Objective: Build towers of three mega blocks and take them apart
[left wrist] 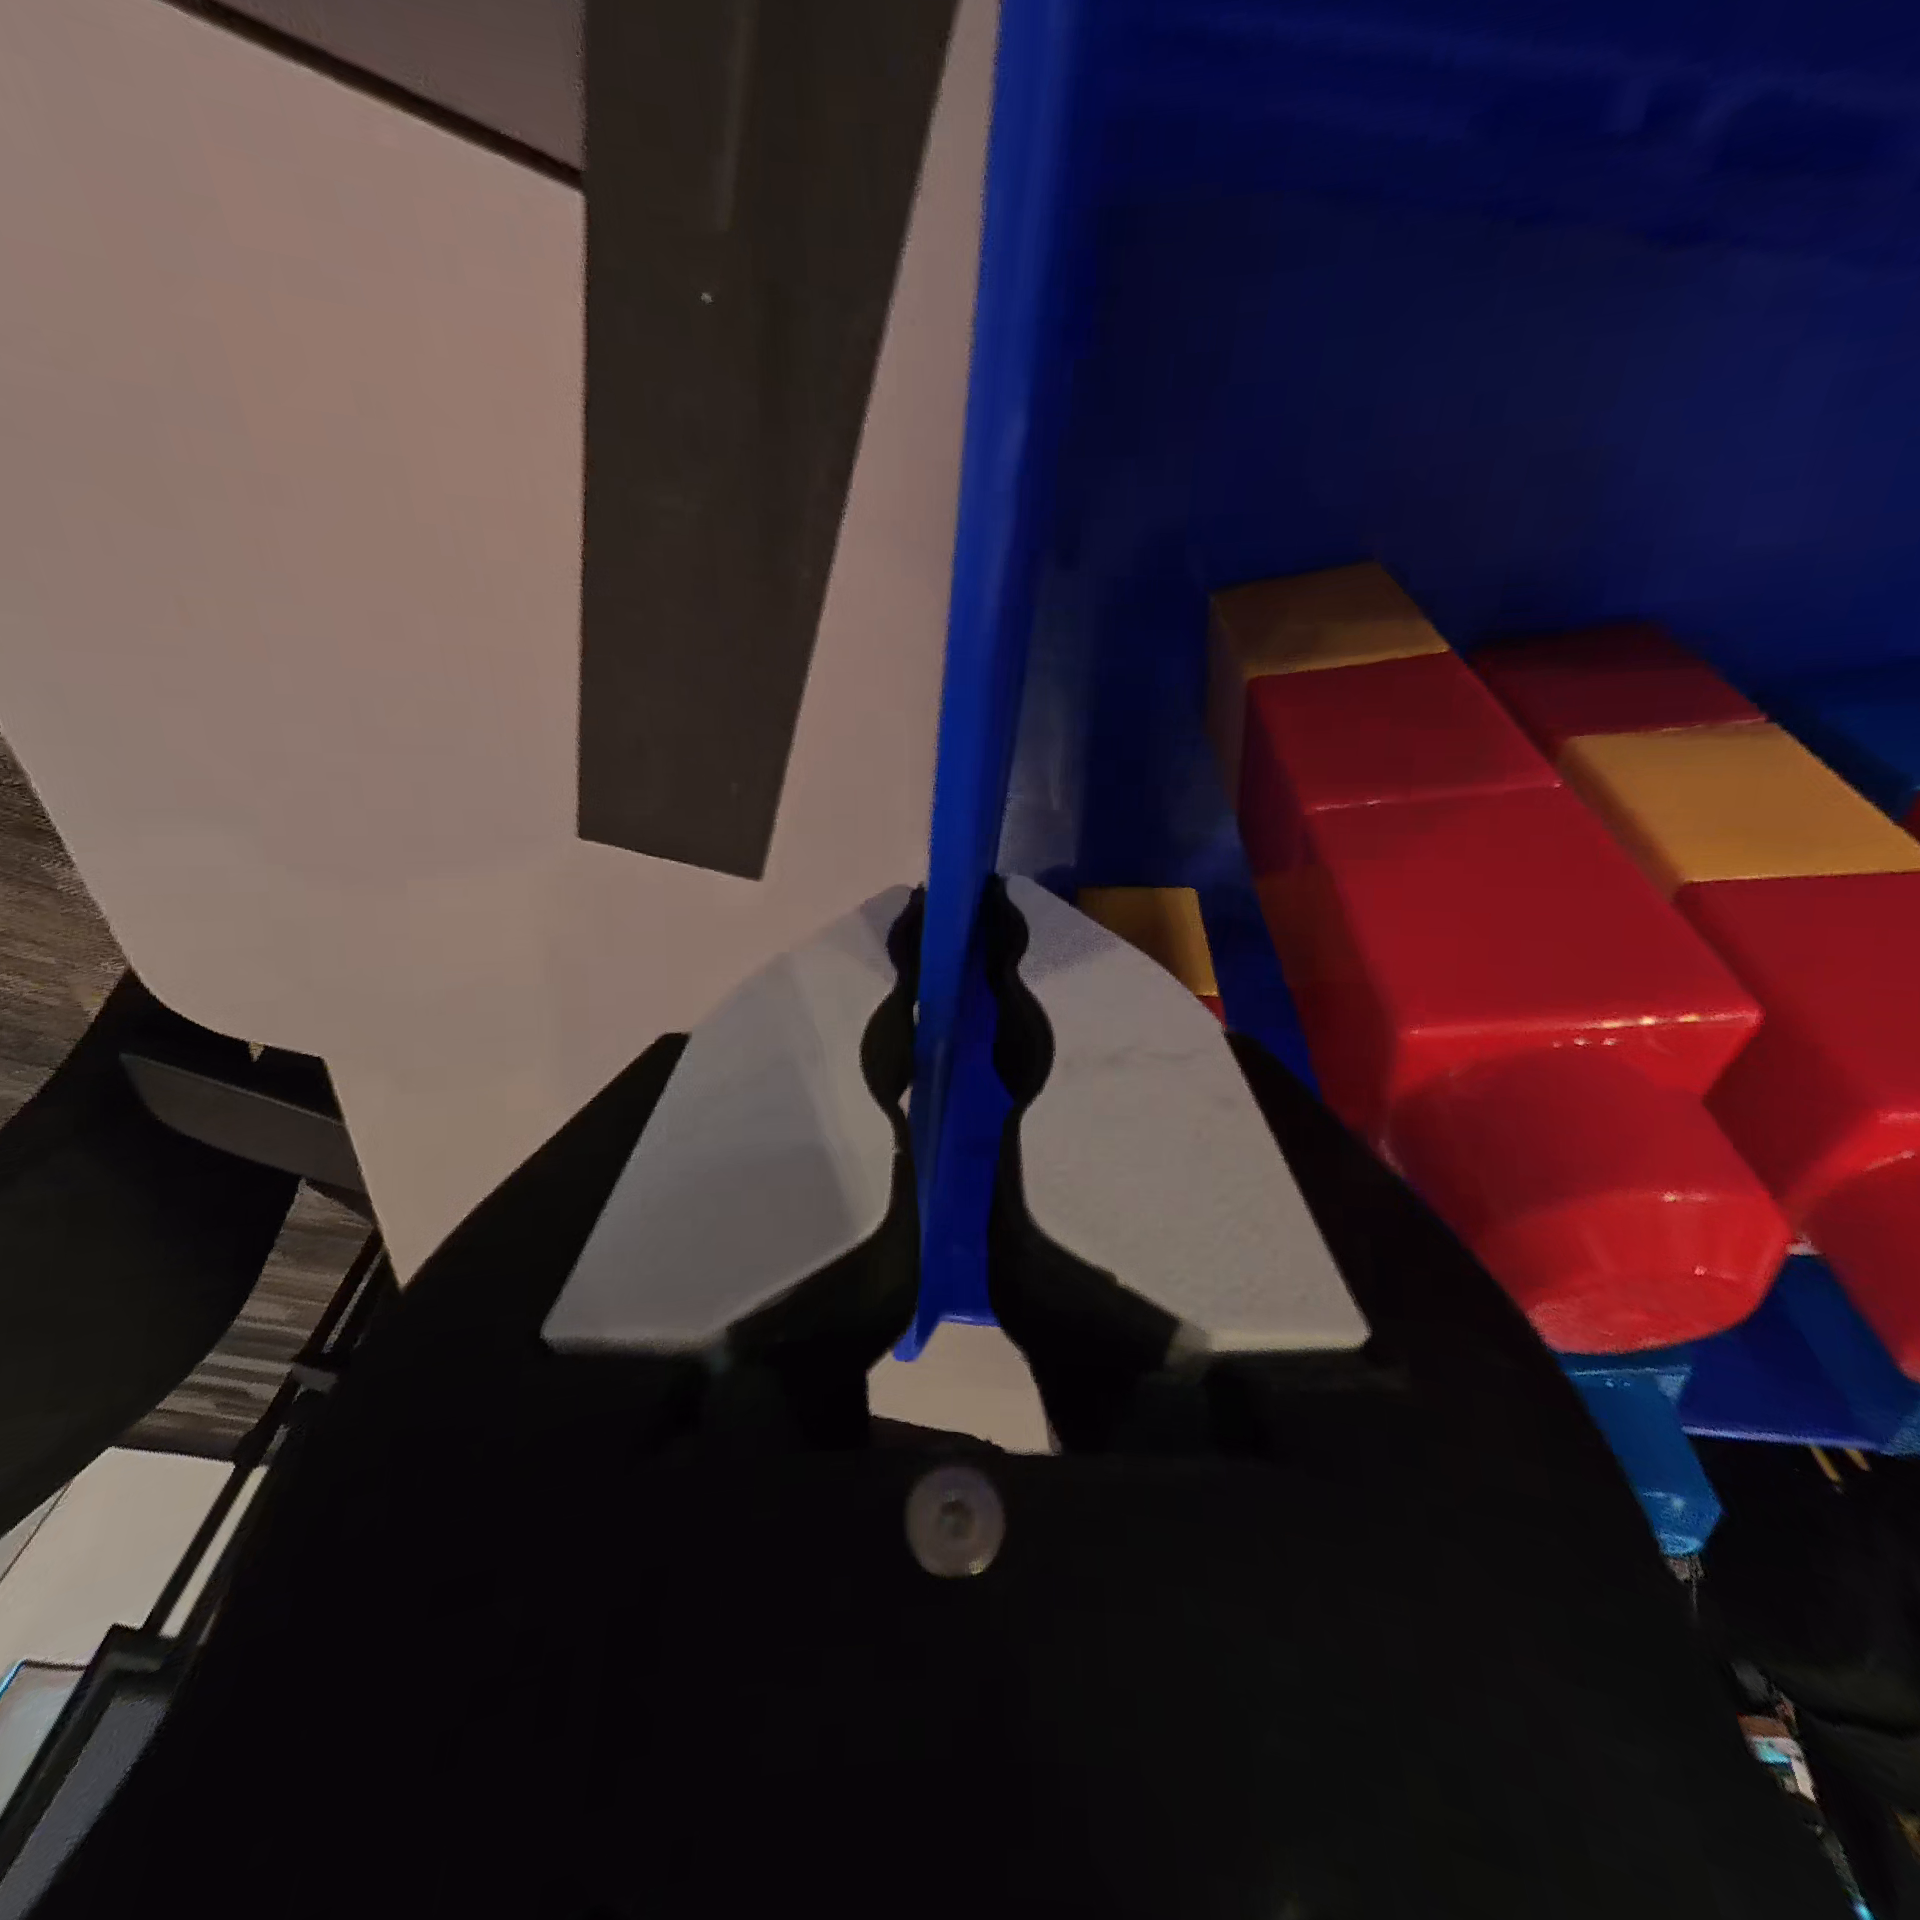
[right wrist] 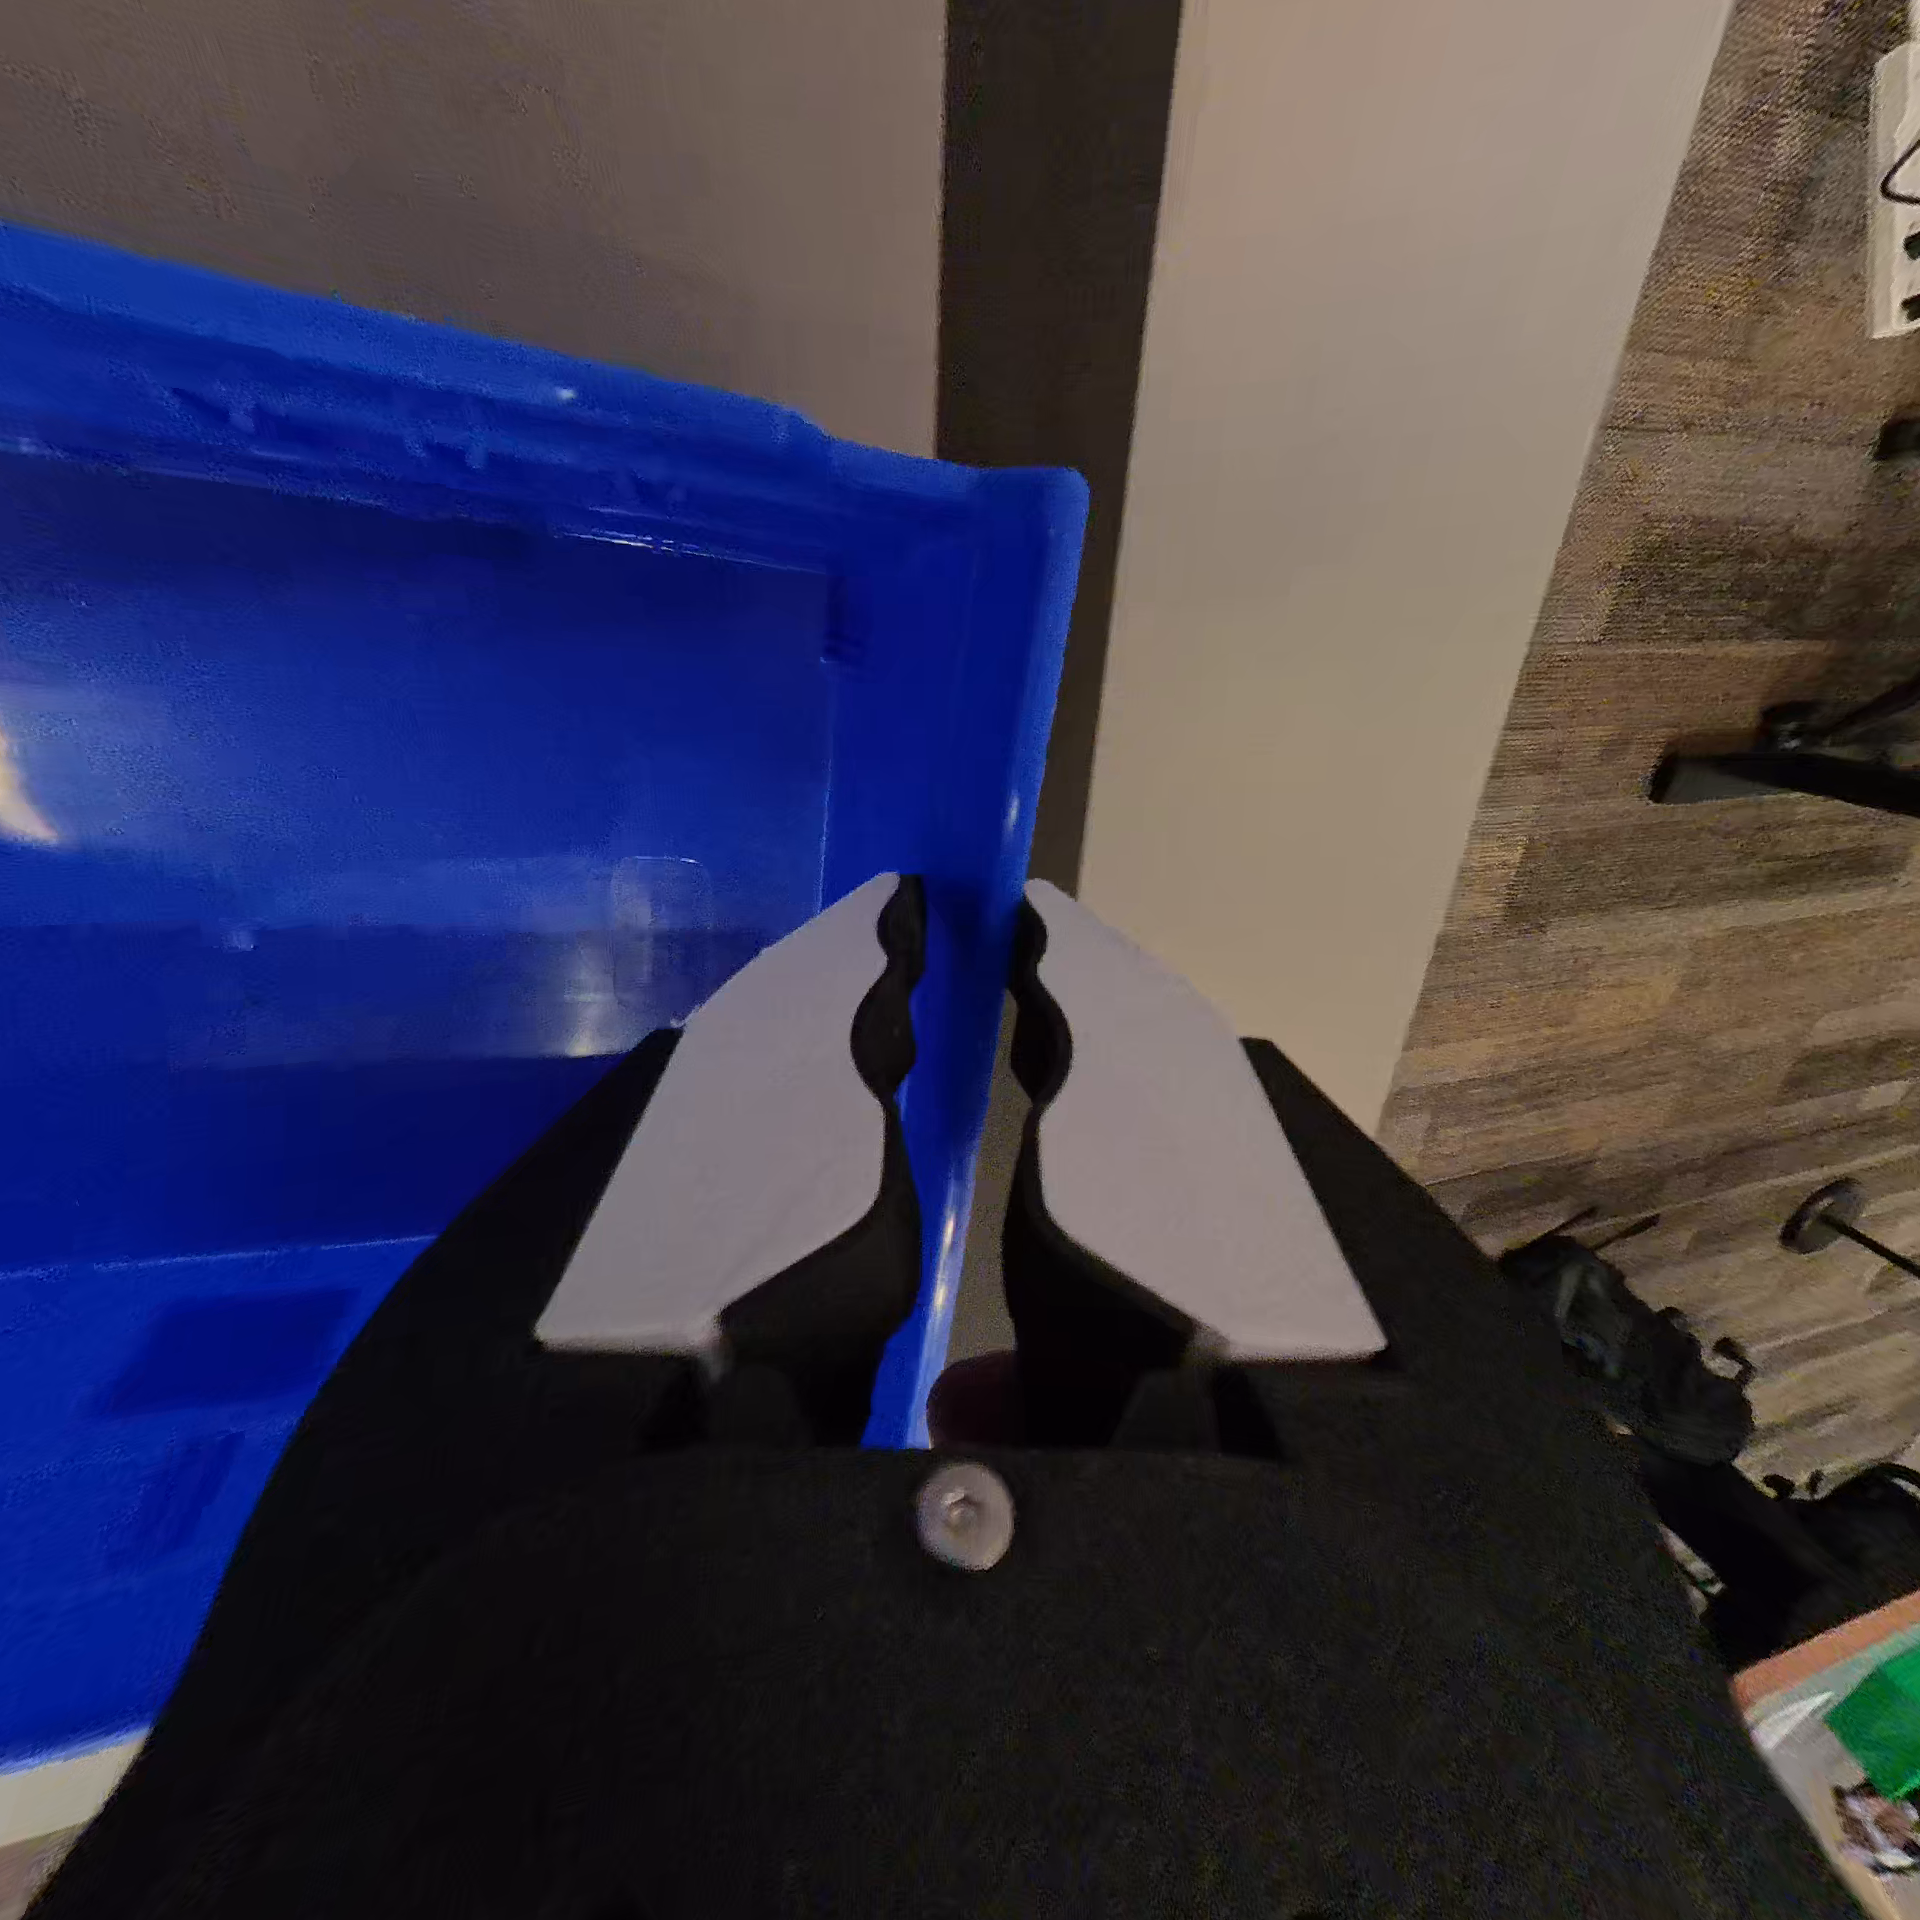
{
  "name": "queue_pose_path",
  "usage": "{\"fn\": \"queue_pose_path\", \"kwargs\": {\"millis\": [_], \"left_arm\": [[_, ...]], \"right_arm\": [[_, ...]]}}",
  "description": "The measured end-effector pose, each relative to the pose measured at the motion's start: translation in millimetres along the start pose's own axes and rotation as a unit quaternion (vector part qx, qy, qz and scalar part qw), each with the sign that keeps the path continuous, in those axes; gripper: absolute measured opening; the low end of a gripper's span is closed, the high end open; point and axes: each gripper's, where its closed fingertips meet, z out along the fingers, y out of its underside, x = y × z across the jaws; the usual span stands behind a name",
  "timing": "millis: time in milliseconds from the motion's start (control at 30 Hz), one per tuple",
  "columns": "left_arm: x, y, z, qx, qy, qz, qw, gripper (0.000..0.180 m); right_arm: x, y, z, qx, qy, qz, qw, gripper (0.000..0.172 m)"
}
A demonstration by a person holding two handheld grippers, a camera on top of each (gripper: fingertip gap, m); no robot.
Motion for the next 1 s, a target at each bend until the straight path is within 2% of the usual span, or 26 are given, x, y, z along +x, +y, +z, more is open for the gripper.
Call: {"fn": "queue_pose_path", "kwargs": {"millis": [233, 467, 1000], "left_arm": [[-29, -12, -1, -0.011, -0.010, 0.004, 1.000, 0.011], [-47, -19, -2, -0.014, -0.014, 0.007, 1.000, 0.012], [-65, -30, -4, -0.021, -0.033, 0.031, 0.999, 0.012]], "right_arm": [[36, -1, 11, -0.008, 0.007, -0.025, 1.000, 0.014], [55, 6, 16, -0.011, 0.017, -0.009, 1.000, 0.015], [59, 6, 18, -0.011, 0.017, 0.001, 1.000, 0.015]]}}
